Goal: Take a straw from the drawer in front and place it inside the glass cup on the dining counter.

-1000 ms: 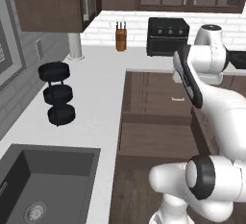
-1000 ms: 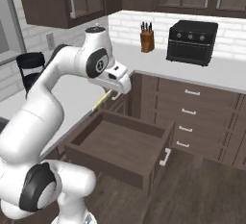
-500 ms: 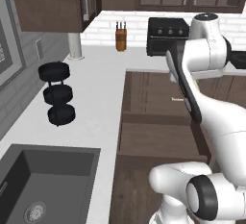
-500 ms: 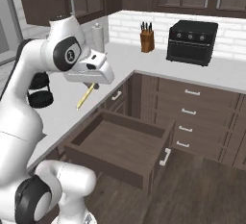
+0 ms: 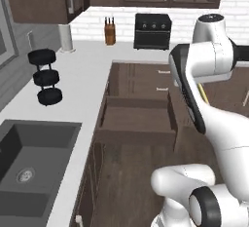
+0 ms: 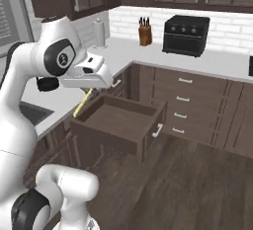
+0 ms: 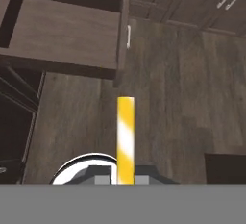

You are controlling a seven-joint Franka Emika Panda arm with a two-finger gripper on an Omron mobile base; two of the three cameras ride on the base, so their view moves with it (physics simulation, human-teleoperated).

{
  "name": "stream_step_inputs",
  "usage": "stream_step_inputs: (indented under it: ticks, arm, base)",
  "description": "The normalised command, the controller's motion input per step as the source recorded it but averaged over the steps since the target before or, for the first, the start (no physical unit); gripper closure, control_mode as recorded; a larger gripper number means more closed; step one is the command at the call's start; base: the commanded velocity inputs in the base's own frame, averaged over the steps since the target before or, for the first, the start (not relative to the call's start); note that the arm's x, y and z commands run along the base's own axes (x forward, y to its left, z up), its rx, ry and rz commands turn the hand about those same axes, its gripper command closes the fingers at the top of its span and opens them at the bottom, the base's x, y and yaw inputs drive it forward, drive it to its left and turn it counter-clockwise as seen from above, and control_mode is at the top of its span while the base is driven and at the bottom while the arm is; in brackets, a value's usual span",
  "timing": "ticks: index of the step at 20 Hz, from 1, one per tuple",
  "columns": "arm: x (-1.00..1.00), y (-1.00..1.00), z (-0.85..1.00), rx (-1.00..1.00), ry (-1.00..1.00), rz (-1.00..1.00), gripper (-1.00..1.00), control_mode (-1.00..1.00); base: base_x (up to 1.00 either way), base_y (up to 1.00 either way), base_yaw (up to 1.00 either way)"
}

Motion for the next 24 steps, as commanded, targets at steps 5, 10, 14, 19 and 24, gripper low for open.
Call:
stream_step_inputs:
  ticks: [5,10,14,19,24]
  arm:
    - [0.0,0.0,0.0,0.0,0.0,0.0,1.0,1.0]
    - [0.0,0.0,0.0,0.0,0.0,0.0,1.0,1.0]
    - [0.0,0.0,0.0,0.0,0.0,0.0,1.0,1.0]
    - [0.0,0.0,0.0,0.0,0.0,0.0,1.0,1.0]
    - [0.0,0.0,0.0,0.0,0.0,0.0,1.0,1.0]
  base:
    - [-0.31,-0.99,-0.46]
    - [0.0,-0.86,-0.77]
    - [0.0,-0.87,-0.77]
    - [0.01,-0.82,-0.74]
    - [0.26,0.08,-0.6]
